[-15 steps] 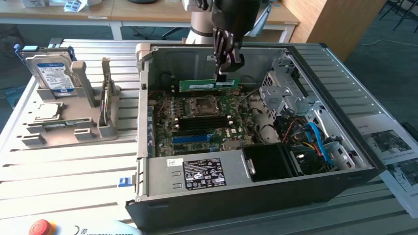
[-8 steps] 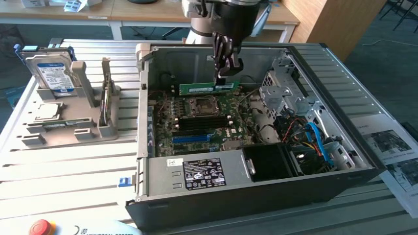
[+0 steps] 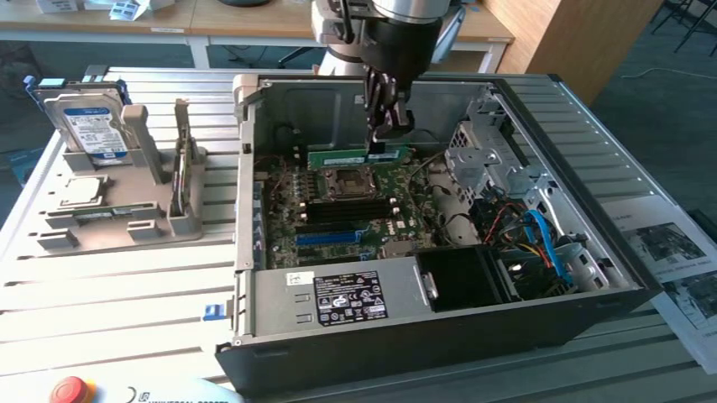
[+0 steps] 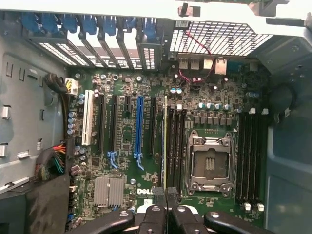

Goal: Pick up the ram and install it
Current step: 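Insert the ram into the slot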

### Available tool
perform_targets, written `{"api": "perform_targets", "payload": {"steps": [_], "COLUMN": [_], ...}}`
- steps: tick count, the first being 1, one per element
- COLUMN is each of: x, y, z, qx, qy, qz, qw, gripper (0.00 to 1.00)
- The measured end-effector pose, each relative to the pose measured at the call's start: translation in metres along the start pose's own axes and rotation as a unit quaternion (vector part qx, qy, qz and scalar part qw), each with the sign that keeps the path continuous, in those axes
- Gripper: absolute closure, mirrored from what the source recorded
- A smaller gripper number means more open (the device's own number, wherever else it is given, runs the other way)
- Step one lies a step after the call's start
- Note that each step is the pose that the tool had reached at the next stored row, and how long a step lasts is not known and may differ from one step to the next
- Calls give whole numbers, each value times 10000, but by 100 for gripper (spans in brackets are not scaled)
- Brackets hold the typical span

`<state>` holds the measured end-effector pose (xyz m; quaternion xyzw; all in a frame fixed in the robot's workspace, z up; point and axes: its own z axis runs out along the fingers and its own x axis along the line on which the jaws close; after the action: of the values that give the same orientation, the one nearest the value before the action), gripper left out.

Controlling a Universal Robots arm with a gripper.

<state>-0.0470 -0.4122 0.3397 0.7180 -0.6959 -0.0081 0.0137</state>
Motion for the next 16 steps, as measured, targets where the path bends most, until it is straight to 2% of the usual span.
{"api": "perform_targets", "payload": {"steps": [16], "x": [-1], "y": [-5], "z": [150], "qx": [0], "qy": [0], "qz": [0], "qw": [10000], "gripper": [89]}}
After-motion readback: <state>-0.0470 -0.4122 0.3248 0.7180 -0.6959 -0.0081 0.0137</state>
